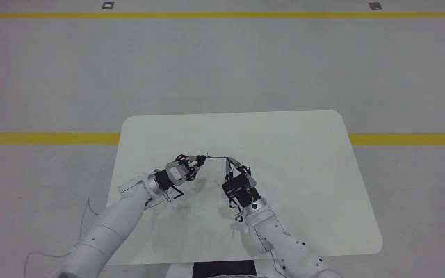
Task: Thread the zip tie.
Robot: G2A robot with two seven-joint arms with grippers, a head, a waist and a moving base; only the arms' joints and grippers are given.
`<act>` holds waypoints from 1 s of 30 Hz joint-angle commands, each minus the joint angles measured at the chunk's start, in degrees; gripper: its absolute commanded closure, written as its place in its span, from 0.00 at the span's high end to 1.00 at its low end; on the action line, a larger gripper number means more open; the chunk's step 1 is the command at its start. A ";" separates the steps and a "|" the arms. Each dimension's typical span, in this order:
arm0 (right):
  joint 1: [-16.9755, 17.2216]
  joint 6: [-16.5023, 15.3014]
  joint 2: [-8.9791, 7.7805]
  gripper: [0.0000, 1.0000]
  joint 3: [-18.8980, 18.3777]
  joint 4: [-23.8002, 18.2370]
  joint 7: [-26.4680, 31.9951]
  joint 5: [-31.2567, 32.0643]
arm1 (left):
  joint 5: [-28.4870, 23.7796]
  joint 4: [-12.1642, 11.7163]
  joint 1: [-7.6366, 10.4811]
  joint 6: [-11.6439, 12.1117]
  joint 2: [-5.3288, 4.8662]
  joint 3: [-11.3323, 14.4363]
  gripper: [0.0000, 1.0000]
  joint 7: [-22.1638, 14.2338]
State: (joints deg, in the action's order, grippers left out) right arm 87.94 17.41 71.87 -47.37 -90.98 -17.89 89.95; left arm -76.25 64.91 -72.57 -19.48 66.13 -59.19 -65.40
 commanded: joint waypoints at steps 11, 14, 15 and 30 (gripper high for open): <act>0.80 -0.24 -0.06 0.00 -1.29 -0.29 -0.11 0.00 | 0.00 0.00 0.00 0.00 0.00 0.00 0.00 0.00; 0.88 -0.24 -0.05 0.00 -1.41 -0.25 -0.11 0.00 | 0.00 0.00 0.00 0.00 0.00 0.00 0.00 0.00; 0.92 -0.23 -0.05 0.00 -1.46 -0.22 -0.13 0.00 | 0.00 0.00 0.00 0.00 0.00 0.00 0.00 0.00; 1.73 -0.22 -0.10 0.00 -2.43 -0.31 -0.46 0.00 | 0.00 0.00 0.00 0.00 0.00 0.00 0.00 0.00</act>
State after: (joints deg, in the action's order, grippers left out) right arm 89.64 17.20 71.77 -49.76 -91.28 -18.34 89.95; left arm -76.25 64.91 -72.57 -19.48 66.13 -59.19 -65.40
